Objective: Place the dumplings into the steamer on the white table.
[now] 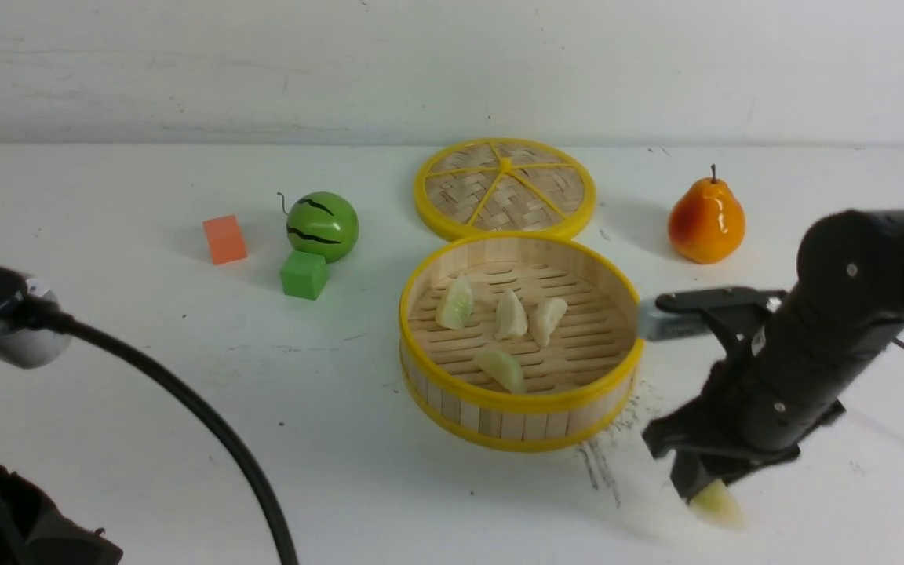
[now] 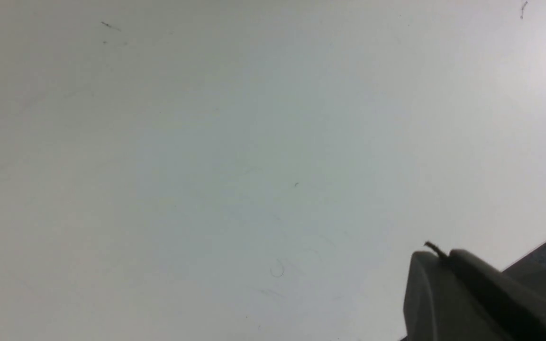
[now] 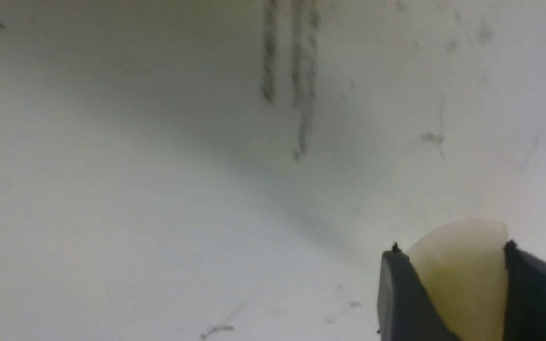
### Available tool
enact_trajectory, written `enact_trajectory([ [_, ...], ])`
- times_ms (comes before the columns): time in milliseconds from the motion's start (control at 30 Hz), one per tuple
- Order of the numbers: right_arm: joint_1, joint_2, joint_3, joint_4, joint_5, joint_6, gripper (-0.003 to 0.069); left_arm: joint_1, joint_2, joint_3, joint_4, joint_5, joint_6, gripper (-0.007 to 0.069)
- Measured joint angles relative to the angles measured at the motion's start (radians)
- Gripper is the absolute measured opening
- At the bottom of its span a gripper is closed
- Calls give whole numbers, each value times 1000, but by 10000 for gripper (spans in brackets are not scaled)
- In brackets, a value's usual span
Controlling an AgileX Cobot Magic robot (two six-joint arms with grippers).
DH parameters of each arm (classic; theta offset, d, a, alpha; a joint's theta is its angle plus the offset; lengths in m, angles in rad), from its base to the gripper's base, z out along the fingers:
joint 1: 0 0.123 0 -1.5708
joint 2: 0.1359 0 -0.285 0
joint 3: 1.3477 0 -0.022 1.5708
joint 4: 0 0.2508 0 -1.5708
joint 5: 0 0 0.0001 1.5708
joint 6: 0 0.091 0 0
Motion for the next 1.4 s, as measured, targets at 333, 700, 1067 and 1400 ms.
enact_trajectory([
  [333,52,154,-347,22,-165,-17,241,0,-113,1,-5,18,-16,20],
  [700,53,349,-397,26,-288,-8,277,0,-482,53,25,69,-85,24],
  [1067,53,140,-399,29,-126,-52,528,0,-730,201,75,-29,-104,37],
  [1400,53,-279,-261,85,-44,-168,270,0,-760,233,76,-107,-113,47],
])
